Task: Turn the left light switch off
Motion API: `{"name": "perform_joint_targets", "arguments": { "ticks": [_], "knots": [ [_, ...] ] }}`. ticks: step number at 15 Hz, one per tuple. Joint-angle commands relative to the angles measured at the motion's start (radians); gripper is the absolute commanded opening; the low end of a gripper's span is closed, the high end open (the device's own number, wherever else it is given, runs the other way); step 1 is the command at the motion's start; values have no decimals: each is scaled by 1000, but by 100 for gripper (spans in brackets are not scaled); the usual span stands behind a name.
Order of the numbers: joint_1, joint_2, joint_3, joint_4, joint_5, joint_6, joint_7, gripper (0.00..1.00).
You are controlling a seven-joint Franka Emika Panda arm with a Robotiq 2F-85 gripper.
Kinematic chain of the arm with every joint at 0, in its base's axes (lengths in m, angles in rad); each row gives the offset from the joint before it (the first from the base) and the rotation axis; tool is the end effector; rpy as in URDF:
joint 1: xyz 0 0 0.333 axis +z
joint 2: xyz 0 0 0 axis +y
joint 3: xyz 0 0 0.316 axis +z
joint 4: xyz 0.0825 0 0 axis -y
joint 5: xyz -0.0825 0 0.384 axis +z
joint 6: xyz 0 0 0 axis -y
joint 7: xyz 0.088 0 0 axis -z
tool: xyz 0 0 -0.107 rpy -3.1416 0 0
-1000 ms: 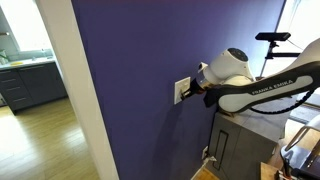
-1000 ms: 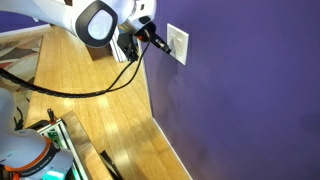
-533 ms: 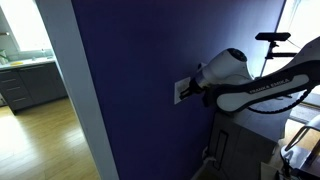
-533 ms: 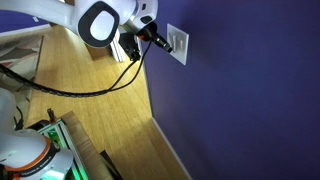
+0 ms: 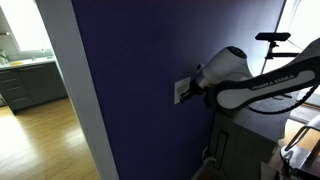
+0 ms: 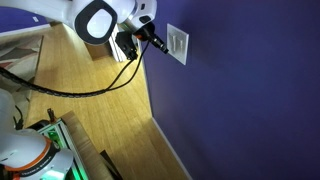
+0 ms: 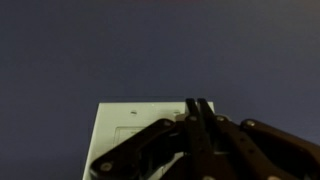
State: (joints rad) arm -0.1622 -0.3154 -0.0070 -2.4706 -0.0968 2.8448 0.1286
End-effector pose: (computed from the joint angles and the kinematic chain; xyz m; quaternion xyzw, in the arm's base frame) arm 0.4760 -0.0763 0.4892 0.9354 -0.1013 0.3370 0.0347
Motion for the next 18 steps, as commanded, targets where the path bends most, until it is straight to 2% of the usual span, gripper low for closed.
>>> {"name": "perform_joint_targets", "arguments": {
  "ticks": [1,4,9,10,14,18],
  "knots": [
    [84,-118,-46,-52,110,-167,-61,37],
    [85,-197,-45,-59,138,-334,-43,59],
    [24,-331,-22,-63,79,-584,12,97],
    [15,-354,-21,-63,71,-618,16,100],
    [-18,-458,-23,-74,39,-713,12,100],
    [-61,-544,-18,-95,-24,-712,18,100]
  ]
}}
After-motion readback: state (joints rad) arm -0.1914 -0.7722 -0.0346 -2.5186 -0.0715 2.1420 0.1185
